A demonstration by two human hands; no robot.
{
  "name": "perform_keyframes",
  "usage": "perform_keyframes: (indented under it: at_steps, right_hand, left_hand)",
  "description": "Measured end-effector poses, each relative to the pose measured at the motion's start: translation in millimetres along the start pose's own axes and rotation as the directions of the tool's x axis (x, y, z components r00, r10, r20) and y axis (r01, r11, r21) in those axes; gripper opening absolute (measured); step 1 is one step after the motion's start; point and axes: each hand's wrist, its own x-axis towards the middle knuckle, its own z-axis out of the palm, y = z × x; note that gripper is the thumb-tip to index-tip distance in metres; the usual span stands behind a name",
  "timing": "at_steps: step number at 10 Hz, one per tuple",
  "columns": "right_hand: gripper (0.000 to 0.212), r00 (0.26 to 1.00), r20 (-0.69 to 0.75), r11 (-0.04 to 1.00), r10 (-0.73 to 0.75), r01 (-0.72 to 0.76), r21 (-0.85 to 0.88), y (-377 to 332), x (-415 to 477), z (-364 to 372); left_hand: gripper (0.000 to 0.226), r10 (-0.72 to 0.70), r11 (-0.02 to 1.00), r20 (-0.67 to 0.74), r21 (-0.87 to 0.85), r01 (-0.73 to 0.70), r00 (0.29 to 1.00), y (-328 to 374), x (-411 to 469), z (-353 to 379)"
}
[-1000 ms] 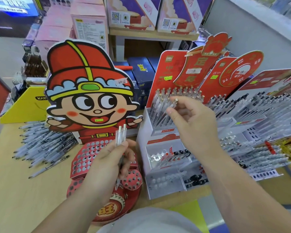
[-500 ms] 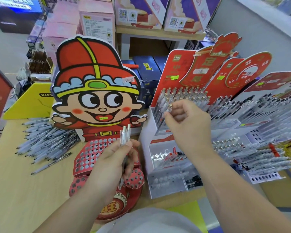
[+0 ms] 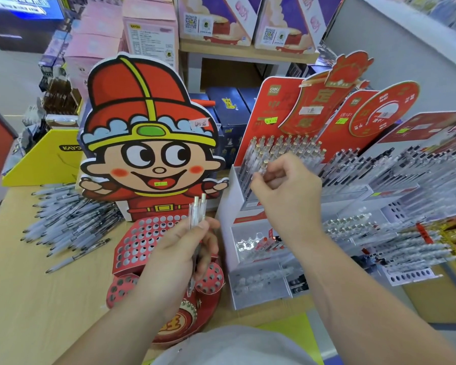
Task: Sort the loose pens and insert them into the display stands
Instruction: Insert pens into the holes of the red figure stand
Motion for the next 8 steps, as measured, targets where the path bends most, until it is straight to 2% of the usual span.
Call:
perform_keyframes:
  at_steps: [1, 2, 3, 4, 5, 6, 7, 8]
  right_hand:
    - [0.017, 1.000, 0.015, 0.999, 0.020, -0.021, 0.025, 1.3, -1.0, -2.3]
    - [0.019, 0.998, 0.038, 0.997, 0.056, -0.058, 0.059, -0.8, -3.0, -15.4]
    - [0.015, 0.998, 0.057, 0.997, 0.024, -0.028, 0.069, -4.8, -7.4, -32.6]
    - [0.005, 0.966, 0.252, 0.959, 0.059, -0.125, 0.254, -7.8, -15.5, -43.0]
    - [0.013, 0.888, 0.456, 0.897, 0.061, -0.249, 0.365, -6.7, -23.1, -48.2]
    - [0.003, 0.857, 0.515, 0.800, 0.023, -0.325, 0.505, -1.0, -28.0, -51.3]
    - [0.004, 0.857, 0.514, 0.740, 0.037, -0.369, 0.562, 8.1, -28.8, -56.8]
    - [0.005, 0.856, 0.514, 0.710, 0.059, -0.398, 0.581, 19.5, -25.6, -63.6]
  left_hand:
    - [0.043, -0.025, 0.999, 0.014, -0.020, 0.025, 1.000, -1.2, 0.3, 1.5]
    - [0.037, -0.055, 0.993, 0.080, -0.104, 0.064, 0.995, 2.4, 8.1, 6.9]
    - [0.054, -0.135, 0.968, 0.170, -0.188, 0.167, 0.976, 11.9, 16.1, 19.0]
    - [0.055, -0.149, 0.971, 0.246, -0.147, 0.189, 0.958, 11.3, 18.7, 28.9]
    - [0.049, -0.139, 0.985, 0.305, -0.054, 0.163, 0.942, 5.5, 16.2, 36.7]
    - [0.065, -0.103, 0.994, 0.286, 0.047, 0.094, 0.953, 5.3, 12.4, 46.1]
    - [0.083, -0.084, 0.995, 0.299, 0.074, 0.065, 0.951, 5.5, 9.2, 55.3]
    - [0.071, -0.090, 0.980, 0.318, 0.197, 0.027, 0.944, 11.0, 9.4, 64.8]
